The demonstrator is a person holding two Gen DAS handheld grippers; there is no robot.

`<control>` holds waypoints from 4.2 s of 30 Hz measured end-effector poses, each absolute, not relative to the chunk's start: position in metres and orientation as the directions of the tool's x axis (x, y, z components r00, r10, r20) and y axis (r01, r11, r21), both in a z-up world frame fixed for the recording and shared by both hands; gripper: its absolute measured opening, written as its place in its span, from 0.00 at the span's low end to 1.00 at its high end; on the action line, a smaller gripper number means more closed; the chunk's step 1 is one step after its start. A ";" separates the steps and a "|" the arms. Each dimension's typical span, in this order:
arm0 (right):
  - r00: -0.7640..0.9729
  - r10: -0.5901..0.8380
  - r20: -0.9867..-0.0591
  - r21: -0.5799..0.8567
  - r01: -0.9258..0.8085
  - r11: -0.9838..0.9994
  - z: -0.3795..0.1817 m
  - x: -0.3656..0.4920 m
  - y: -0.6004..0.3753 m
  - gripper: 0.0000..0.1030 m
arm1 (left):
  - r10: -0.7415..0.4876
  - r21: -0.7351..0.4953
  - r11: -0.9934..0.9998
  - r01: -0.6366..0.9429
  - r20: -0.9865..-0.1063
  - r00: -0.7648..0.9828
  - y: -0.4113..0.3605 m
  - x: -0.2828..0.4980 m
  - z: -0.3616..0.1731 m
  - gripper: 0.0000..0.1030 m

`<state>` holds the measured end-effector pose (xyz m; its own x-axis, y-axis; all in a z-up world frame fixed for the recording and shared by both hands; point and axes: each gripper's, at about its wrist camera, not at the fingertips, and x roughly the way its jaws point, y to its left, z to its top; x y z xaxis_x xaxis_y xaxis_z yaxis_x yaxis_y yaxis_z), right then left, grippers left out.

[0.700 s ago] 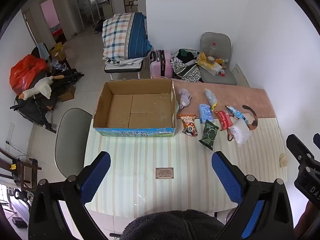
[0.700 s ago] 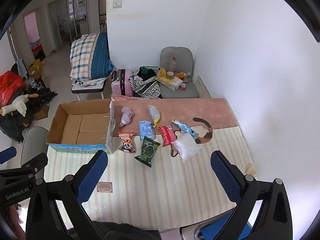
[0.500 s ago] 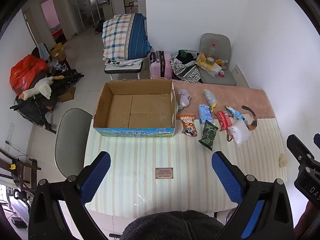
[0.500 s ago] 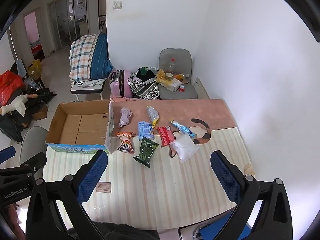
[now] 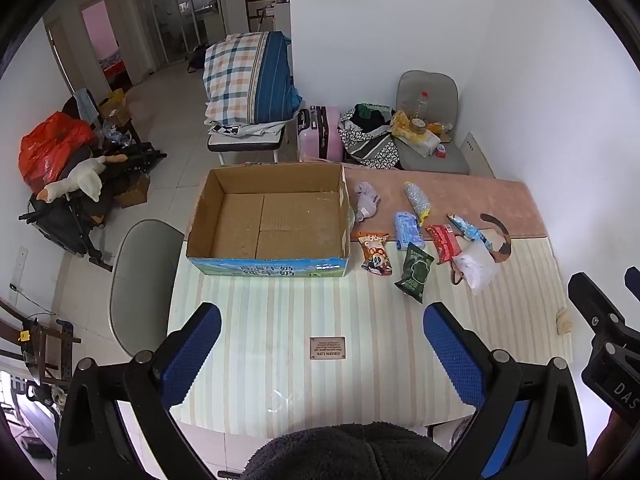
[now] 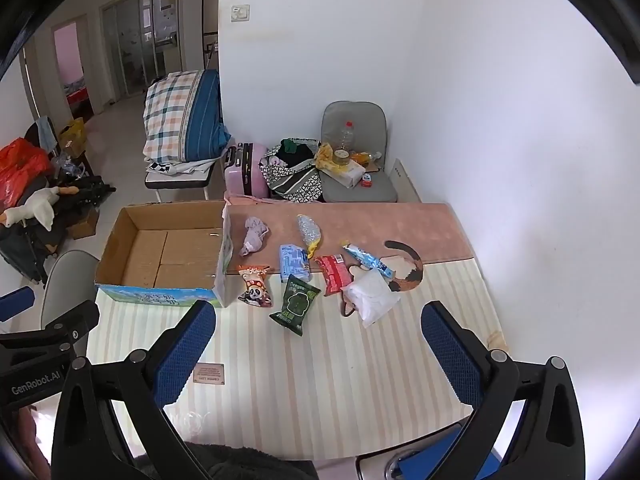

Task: Organize soft objects

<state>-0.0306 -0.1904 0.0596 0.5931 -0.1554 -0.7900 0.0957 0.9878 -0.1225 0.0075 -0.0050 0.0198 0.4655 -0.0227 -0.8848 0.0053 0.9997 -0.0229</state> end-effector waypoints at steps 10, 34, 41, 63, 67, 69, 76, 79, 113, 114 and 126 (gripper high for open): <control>0.601 -0.161 -0.783 -0.129 0.097 0.987 0.063 -0.033 -0.188 1.00 | -0.020 -0.017 1.000 0.010 -0.868 0.496 -0.002 -0.002 0.018 1.00; 0.616 -0.147 -0.774 -0.106 0.103 0.989 0.069 -0.035 -0.193 1.00 | -0.012 -0.005 1.000 0.014 -0.858 0.514 -0.003 -0.001 0.023 1.00; 0.618 -0.150 -0.771 -0.110 0.103 0.989 0.069 -0.035 -0.194 1.00 | -0.012 -0.006 1.000 0.013 -0.857 0.515 -0.003 -0.002 0.023 1.00; 0.622 -0.141 -0.771 -0.101 0.098 0.990 0.071 -0.035 -0.193 1.00 | -0.006 0.001 1.000 0.012 -0.844 0.536 -0.002 -0.002 0.034 1.00; 0.622 -0.141 -0.770 -0.101 0.099 0.990 0.070 -0.035 -0.193 1.00 | -0.005 0.001 1.000 0.011 -0.844 0.536 -0.001 -0.002 0.034 1.00; 0.623 -0.141 -0.770 -0.101 0.099 0.990 0.070 -0.035 -0.193 1.00 | -0.005 0.001 1.000 0.012 -0.843 0.537 -0.002 -0.002 0.034 1.00; 0.623 -0.141 -0.769 -0.101 0.099 0.990 0.069 -0.036 -0.192 1.00 | -0.004 0.002 1.000 0.011 -0.843 0.538 -0.001 -0.003 0.034 1.00; 0.623 -0.140 -0.770 -0.099 0.100 0.990 0.068 -0.036 -0.191 1.00 | -0.005 0.001 1.000 0.012 -0.843 0.538 0.000 -0.004 0.033 1.00; -0.112 0.002 -0.994 0.001 0.007 1.000 -0.343 0.245 -0.417 1.00 | -0.008 -0.071 0.944 0.323 -0.981 -0.192 -0.230 0.240 -0.333 1.00; -0.125 -0.006 -0.992 -0.005 -0.014 1.000 -0.349 0.247 -0.418 1.00 | -0.001 -0.070 0.942 0.328 -0.979 -0.205 -0.234 0.239 -0.341 1.00; -0.243 -0.022 -0.970 0.021 -0.172 0.985 -0.434 0.262 -0.417 1.00 | 0.022 -0.071 0.949 0.308 -0.958 -0.287 -0.246 0.236 -0.395 0.61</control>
